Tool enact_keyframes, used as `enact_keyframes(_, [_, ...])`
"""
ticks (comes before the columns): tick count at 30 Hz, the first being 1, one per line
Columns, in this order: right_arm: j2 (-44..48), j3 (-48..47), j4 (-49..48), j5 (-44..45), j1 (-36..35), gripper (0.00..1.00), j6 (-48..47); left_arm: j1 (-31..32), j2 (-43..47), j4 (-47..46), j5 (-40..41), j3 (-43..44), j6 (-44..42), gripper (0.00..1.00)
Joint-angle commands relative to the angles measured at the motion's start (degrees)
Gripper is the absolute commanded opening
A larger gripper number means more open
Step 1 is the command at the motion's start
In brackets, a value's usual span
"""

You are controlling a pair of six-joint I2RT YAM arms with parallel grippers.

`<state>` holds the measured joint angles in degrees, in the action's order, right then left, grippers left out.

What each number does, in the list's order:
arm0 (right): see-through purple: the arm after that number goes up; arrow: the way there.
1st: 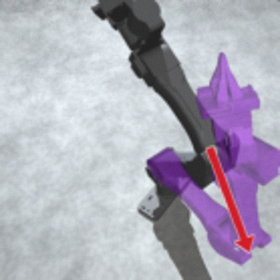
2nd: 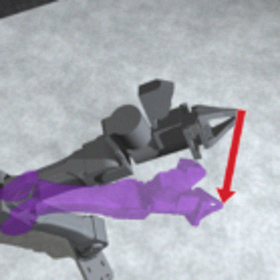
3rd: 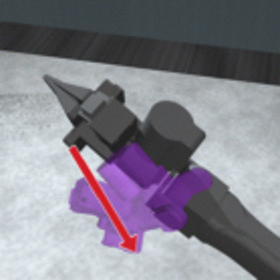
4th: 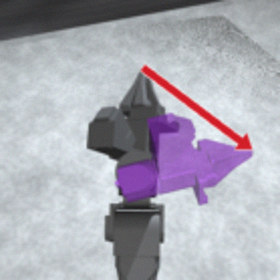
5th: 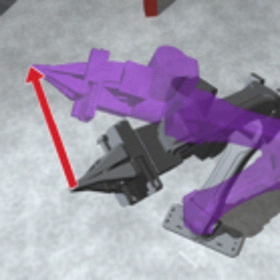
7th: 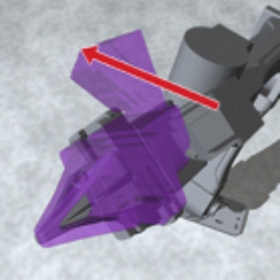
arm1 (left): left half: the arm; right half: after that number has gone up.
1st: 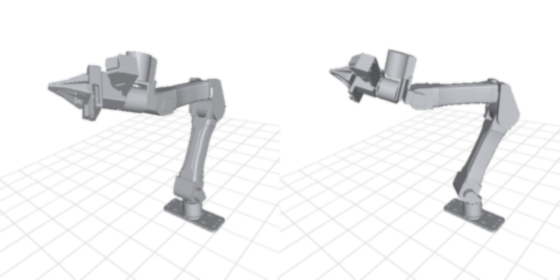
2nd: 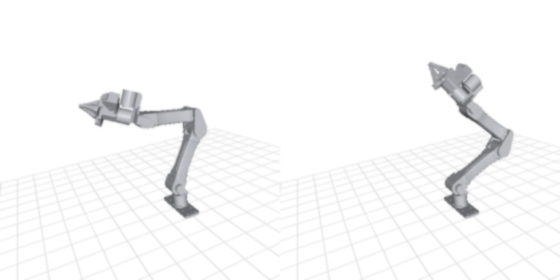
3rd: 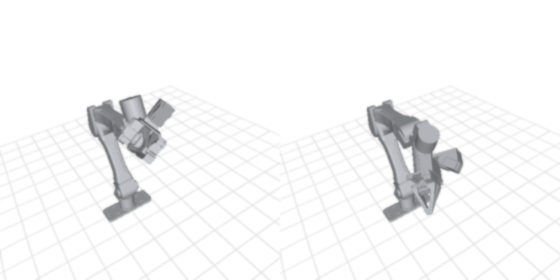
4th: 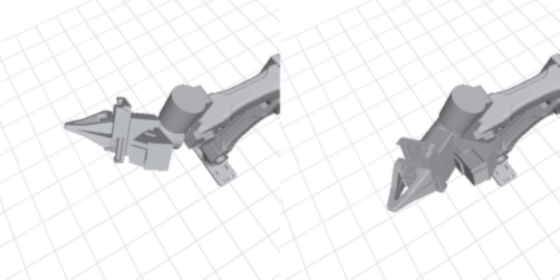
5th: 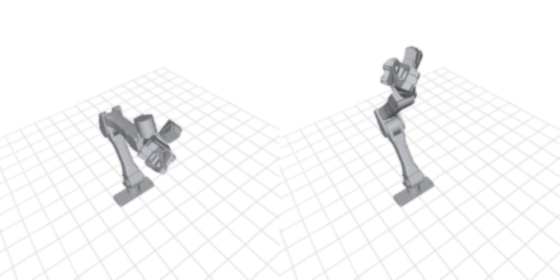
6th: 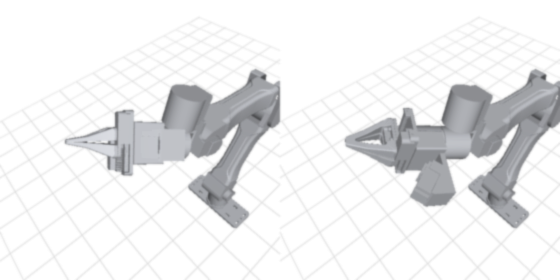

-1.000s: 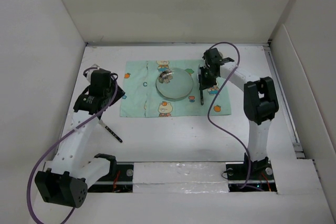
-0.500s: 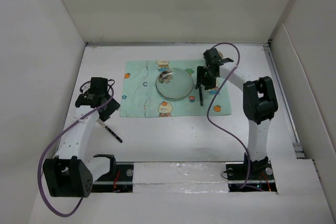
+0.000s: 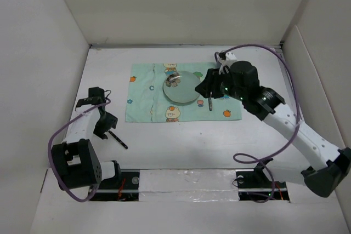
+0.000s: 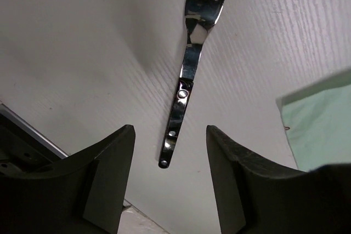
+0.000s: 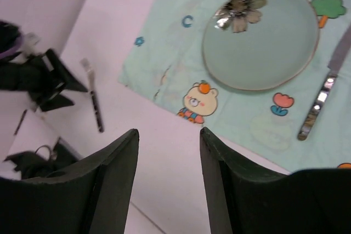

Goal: Set the dinner table for one person

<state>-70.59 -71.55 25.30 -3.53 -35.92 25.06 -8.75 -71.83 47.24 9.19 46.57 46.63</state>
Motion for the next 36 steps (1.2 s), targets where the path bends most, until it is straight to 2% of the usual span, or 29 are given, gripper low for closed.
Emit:
enact_keyframes(1, [3.68,3.87,-2.19,-3.58,-0.46,0.54,1.22,-0.30,-2.77,1.62,2.94,0.36,1.88,0.53])
enact_keyframes(5, [6.68,5.72,-1.84,-2.89,-2.13,0.55,0.87,-0.30,-6.91,-0.04,3.64,0.89,1.53,0.54])
enact_keyframes(14, [7.31,4.49,-0.34,-1.83,-3.80,0.55,-0.10,4.09,-9.37,-2.33,3.29,0.19,2.32,0.48])
enact_keyframes(22, [6.60,3.17,1.24,0.18,-3.80,0.55,-0.80,4.10,-9.20,-3.74,3.73,-0.33,2.32,0.43])
enact_keyframes(28, [7.22,3.00,2.12,-1.30,0.23,0.55,-0.89,4.10,-9.64,-8.82,0.13,-4.02,4.51,0.40])
enact_keyframes(34, [8.10,2.47,3.00,-2.27,2.25,0.55,-1.33,4.10,-8.33,-10.15,1.18,-5.52,5.84,0.39])
enact_keyframes(36, [8.27,2.82,3.00,-2.62,2.26,0.55,-1.24,4.10,-7.71,-11.20,2.05,-6.13,6.28,0.33])
